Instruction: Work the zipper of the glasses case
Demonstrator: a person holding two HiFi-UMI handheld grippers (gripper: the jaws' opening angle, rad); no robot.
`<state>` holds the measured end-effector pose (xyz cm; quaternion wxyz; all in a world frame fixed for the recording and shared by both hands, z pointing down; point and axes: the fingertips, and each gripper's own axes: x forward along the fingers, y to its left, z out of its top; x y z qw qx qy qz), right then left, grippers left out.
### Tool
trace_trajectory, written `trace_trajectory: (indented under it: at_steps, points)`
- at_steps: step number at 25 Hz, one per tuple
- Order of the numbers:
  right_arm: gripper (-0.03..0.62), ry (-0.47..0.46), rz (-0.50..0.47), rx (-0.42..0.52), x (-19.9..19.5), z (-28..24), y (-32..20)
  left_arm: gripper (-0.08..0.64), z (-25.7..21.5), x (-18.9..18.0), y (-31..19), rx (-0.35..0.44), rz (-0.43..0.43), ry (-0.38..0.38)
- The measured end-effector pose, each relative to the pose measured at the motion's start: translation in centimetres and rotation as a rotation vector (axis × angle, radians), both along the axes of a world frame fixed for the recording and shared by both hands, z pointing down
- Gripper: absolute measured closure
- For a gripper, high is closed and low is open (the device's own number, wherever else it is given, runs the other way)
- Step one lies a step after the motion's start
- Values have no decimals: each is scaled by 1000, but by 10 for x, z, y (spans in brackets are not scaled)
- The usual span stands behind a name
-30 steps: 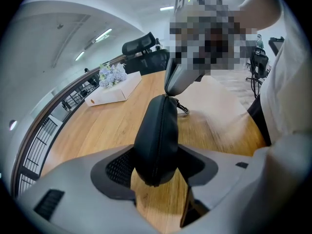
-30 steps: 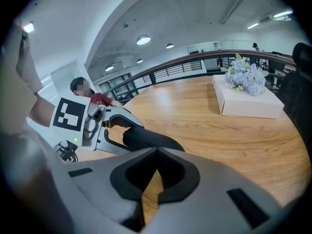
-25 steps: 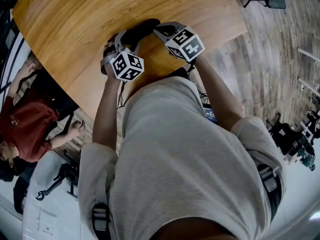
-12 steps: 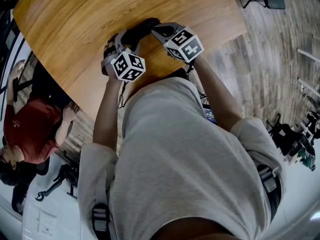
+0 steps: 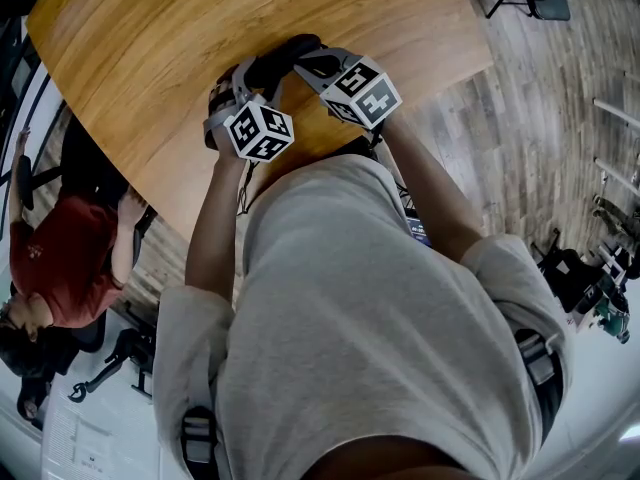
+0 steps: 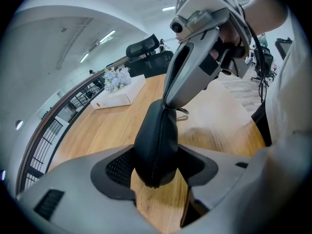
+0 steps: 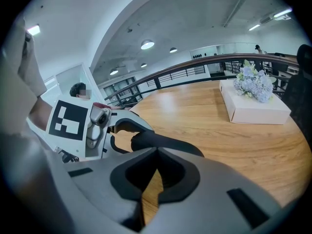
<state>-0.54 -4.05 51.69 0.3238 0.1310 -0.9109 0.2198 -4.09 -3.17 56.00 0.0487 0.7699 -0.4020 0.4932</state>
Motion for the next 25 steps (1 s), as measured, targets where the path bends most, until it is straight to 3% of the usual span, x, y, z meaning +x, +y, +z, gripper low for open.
trace_trajectory:
  at_steps: [10,18,25]
  points:
    - [568,-11,-26,8,-11,-3,6,282,-4,2,-2,12,-1,0]
    - [568,-20,-3,23,-2,-6,-5,282,-23,10,-4,75,42,7]
    - [568,-41,-14,33,-10,-15,1,282,-22,10,-10,68,20,6]
